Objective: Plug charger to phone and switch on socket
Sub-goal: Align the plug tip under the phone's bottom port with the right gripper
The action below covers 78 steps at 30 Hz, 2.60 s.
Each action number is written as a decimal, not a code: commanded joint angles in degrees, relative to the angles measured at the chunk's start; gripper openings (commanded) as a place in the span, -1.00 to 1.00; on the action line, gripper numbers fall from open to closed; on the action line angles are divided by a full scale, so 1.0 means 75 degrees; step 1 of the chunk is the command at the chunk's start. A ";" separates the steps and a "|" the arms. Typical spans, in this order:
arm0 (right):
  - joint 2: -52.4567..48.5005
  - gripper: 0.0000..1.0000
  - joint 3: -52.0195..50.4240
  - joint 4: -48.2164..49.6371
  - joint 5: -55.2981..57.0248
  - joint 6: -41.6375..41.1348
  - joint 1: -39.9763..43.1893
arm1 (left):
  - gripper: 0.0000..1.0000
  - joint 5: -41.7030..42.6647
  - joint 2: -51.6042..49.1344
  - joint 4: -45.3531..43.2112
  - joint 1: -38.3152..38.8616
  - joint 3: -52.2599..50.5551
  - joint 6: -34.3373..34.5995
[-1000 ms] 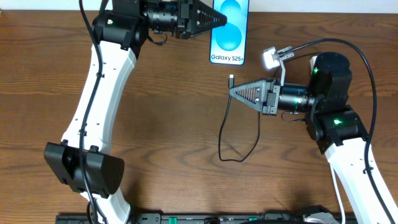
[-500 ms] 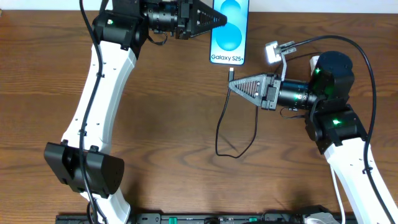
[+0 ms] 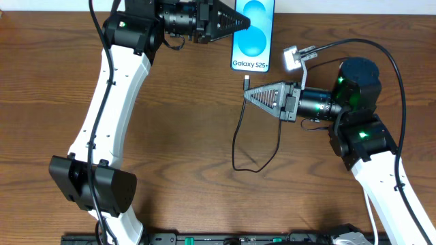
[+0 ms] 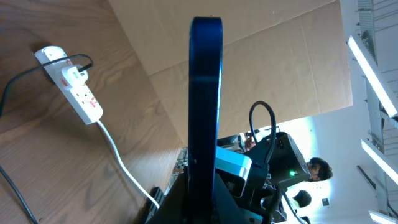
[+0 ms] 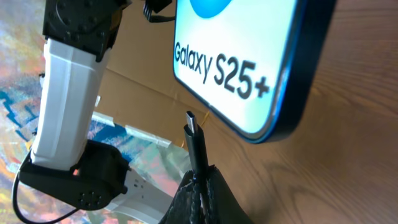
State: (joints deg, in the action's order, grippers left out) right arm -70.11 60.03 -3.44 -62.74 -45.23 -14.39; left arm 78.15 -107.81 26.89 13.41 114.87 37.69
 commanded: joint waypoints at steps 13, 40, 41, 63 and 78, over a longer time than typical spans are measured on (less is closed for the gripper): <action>-0.0003 -0.98 0.0044 0.0038 0.0385 -0.0137 -0.0035 | -0.85 0.0565 0.0044 -0.0058 0.0023 0.0085 -0.0044; -0.0003 -0.98 0.0044 0.0326 0.0259 -0.0227 -0.0023 | -0.86 0.0495 0.0044 -0.0061 0.0023 0.0085 -0.0076; 0.0000 -0.98 0.0044 0.0326 0.0262 -0.0230 -0.0023 | -0.85 0.0493 0.0044 -0.0061 0.0023 0.0085 -0.0076; -0.0003 -0.98 0.0044 0.0318 0.0230 -0.0195 0.0163 | -0.85 0.0495 0.0044 -0.0061 0.0023 0.0085 -0.0070; -0.0003 -0.98 0.0044 0.0335 0.0251 -0.0376 0.0157 | -0.85 0.0498 0.0044 -0.0058 0.0023 0.0085 -0.0070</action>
State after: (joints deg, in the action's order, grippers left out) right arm -70.11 60.03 -1.52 -61.93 -47.13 -13.93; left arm 79.53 -107.81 26.76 13.41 114.87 37.65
